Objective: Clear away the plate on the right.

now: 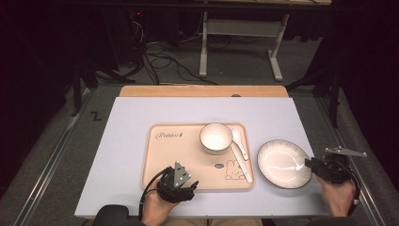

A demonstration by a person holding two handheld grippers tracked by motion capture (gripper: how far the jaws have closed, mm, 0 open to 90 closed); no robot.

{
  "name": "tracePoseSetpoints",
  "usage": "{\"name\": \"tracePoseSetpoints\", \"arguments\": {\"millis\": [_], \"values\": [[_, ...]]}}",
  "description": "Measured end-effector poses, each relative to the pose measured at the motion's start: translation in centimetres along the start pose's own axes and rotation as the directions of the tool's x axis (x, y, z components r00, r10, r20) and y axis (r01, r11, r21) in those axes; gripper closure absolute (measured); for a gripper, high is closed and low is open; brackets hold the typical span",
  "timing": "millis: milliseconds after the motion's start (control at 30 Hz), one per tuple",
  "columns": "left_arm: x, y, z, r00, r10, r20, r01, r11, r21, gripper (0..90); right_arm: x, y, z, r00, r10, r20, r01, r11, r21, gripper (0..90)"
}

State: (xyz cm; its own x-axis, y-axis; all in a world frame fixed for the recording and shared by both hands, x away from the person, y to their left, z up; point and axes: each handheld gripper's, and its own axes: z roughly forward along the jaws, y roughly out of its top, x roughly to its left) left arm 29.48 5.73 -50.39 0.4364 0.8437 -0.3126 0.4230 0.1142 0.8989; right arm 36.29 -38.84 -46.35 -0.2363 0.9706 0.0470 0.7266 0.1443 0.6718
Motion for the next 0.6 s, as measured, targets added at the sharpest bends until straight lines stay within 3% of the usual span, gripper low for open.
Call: {"name": "tracePoseSetpoints", "arguments": {"millis": [367, 467, 600], "values": [[0.3, -0.2, -0.5, 0.9994, -0.012, -0.034, 0.011, 0.9999, -0.011, 33.1, -0.8, 0.4, 1.5, 0.9989, 0.034, -0.034, -0.033, 0.999, 0.038, 67.6], [0.4, -0.1, -0.8, 0.9992, -0.022, -0.035, 0.021, 0.9996, -0.017, 33.3, -0.9, 0.4, 1.9, 0.9993, 0.027, -0.026, -0.026, 0.998, 0.058, 72.0], [0.5, -0.1, -0.9, 0.999, -0.017, -0.04, 0.017, 0.9998, -0.011, 33.5, -1.3, 0.5, 2.2, 0.9979, 0.043, -0.049, -0.04, 0.997, 0.067, 73.1]]}}
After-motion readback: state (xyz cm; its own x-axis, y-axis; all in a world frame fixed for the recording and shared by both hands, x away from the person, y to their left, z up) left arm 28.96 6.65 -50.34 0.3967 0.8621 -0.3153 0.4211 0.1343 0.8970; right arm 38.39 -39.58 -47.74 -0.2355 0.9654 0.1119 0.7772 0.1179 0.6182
